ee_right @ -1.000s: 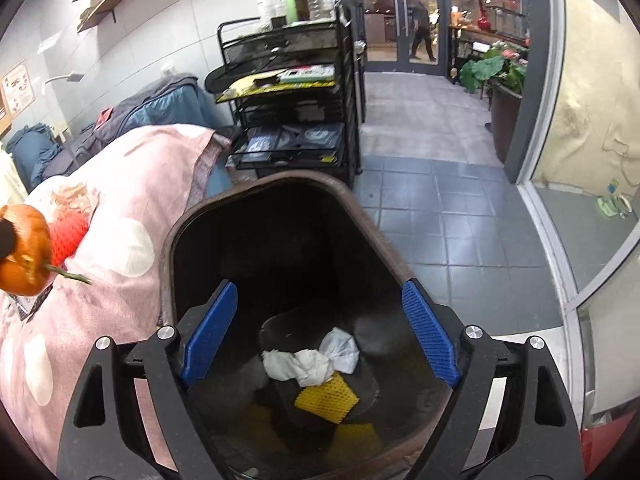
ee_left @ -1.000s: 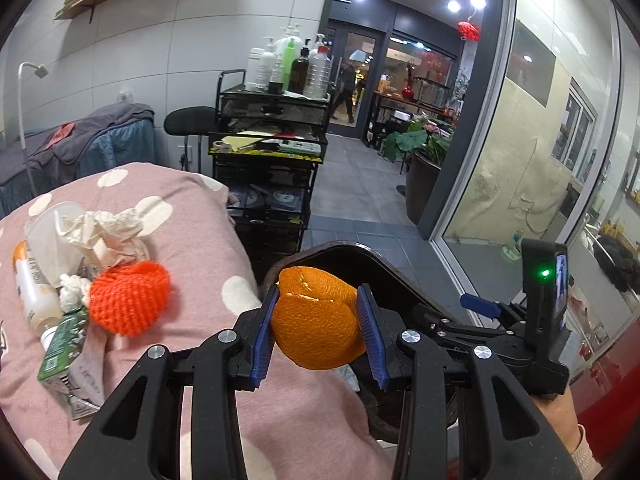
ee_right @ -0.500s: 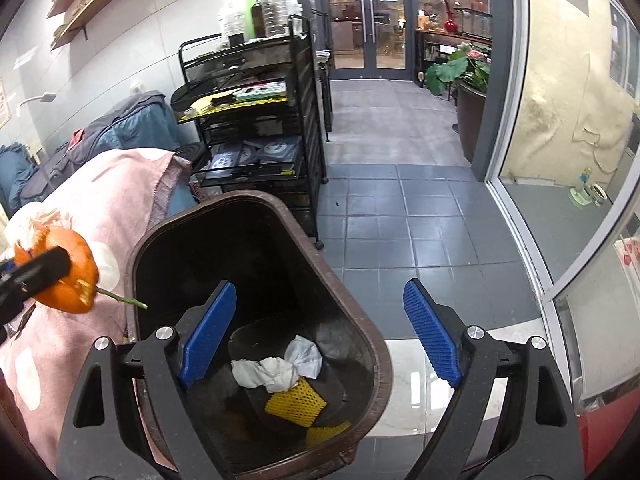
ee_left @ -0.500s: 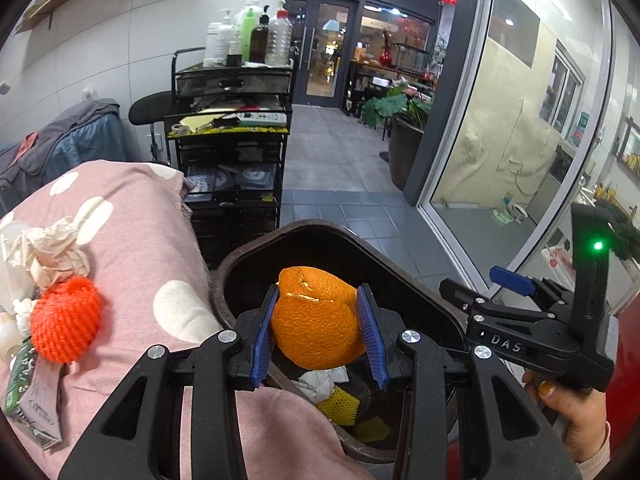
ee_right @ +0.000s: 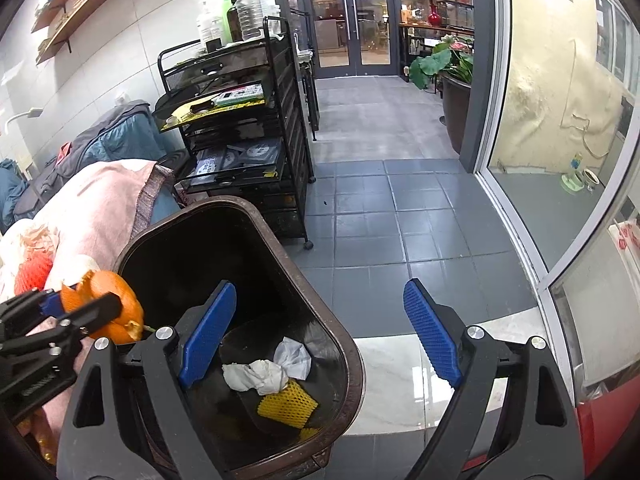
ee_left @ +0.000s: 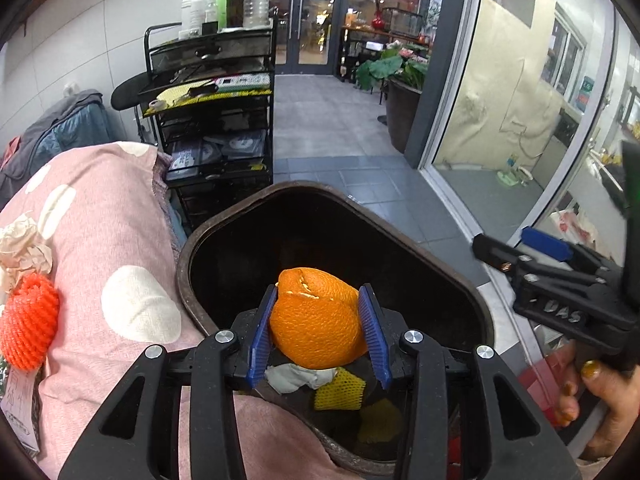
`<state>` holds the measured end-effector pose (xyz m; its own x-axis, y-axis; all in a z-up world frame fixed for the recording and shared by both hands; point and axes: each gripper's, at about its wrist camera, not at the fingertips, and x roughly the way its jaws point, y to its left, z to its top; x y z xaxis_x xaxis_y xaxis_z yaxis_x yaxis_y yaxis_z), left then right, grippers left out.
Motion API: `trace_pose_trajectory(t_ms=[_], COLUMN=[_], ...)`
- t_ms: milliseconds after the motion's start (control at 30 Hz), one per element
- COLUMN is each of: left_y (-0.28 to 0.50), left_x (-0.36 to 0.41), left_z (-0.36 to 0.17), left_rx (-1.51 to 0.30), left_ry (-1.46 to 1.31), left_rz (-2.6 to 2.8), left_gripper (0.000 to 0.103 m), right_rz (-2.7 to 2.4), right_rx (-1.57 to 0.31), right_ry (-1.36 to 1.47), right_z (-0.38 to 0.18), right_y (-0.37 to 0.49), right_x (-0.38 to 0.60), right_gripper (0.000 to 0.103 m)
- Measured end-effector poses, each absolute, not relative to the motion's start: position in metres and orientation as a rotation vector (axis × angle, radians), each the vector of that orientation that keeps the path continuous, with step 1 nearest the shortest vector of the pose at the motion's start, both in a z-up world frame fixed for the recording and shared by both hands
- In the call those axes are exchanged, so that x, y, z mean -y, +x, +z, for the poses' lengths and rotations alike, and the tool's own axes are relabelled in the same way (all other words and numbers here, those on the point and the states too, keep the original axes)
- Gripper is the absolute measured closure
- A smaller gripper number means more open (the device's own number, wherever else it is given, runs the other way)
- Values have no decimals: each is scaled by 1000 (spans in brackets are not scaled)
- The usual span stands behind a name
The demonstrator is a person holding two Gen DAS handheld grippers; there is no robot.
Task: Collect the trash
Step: 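Lower the orange into the bin and open the left gripper, then move both tools back over the trash pile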
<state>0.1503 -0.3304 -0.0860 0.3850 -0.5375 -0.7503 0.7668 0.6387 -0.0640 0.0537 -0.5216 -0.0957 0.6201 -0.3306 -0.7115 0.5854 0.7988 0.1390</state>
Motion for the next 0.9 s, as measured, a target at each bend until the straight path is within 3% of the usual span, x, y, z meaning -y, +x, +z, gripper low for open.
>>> trace_pose_trajectory(t_ms=[100, 167, 333, 900], left_y=[149, 147, 141, 117], left_x=[331, 331, 327, 274], left_z=[-89, -87, -79, -44], left_rx=[-819, -805, -765, -607], left_ry=[329, 331, 325, 304], left_rz=[-841, -837, -860, -784], left_gripper=[51, 34, 19, 8], right_rz=[-540, -540, -540, -479], right_rx=[-730, -732, -730, -709], right_ry=[382, 384, 399, 401], right_z=[-97, -97, -98, -92], right_y=[53, 53, 52, 61], right_x=[522, 522, 523, 511], right_gripper=[18, 18, 18, 15])
